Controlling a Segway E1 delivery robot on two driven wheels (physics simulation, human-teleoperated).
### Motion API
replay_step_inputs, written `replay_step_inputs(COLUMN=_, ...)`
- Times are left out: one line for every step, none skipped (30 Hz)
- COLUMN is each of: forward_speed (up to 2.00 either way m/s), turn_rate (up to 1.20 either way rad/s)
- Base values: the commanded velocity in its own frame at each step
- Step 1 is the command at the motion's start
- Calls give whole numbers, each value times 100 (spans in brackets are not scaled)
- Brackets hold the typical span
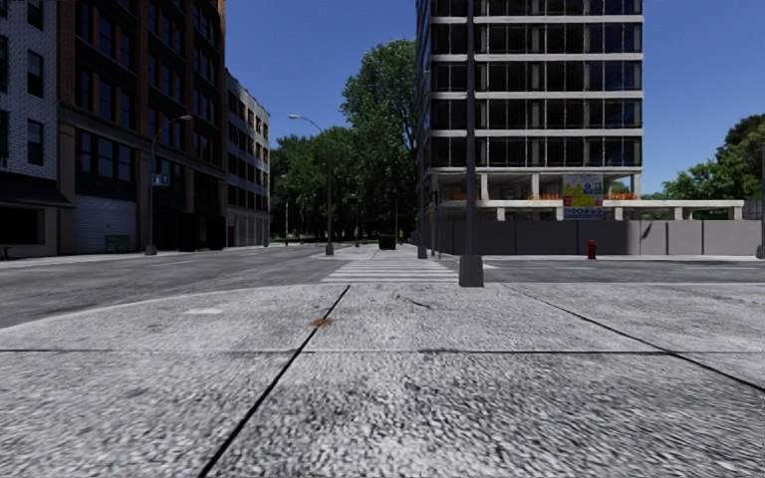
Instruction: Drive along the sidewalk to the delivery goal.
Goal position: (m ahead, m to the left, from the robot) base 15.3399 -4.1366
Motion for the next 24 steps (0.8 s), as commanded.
replay_step_inputs(forward_speed=200, turn_rate=0)
replay_step_inputs(forward_speed=200, turn_rate=0)
replay_step_inputs(forward_speed=200, turn_rate=0)
replay_step_inputs(forward_speed=200, turn_rate=0)
replay_step_inputs(forward_speed=200, turn_rate=0)
replay_step_inputs(forward_speed=200, turn_rate=0)
replay_step_inputs(forward_speed=200, turn_rate=0)
replay_step_inputs(forward_speed=200, turn_rate=0)
replay_step_inputs(forward_speed=200, turn_rate=0)
replay_step_inputs(forward_speed=200, turn_rate=0)
replay_step_inputs(forward_speed=200, turn_rate=0)
replay_step_inputs(forward_speed=200, turn_rate=0)
replay_step_inputs(forward_speed=200, turn_rate=0)
replay_step_inputs(forward_speed=200, turn_rate=0)
replay_step_inputs(forward_speed=200, turn_rate=0)
replay_step_inputs(forward_speed=200, turn_rate=0)
replay_step_inputs(forward_speed=200, turn_rate=0)
replay_step_inputs(forward_speed=200, turn_rate=0)
replay_step_inputs(forward_speed=200, turn_rate=0)
replay_step_inputs(forward_speed=200, turn_rate=0)
replay_step_inputs(forward_speed=200, turn_rate=0)
replay_step_inputs(forward_speed=200, turn_rate=0)
replay_step_inputs(forward_speed=200, turn_rate=0)
replay_step_inputs(forward_speed=200, turn_rate=0)
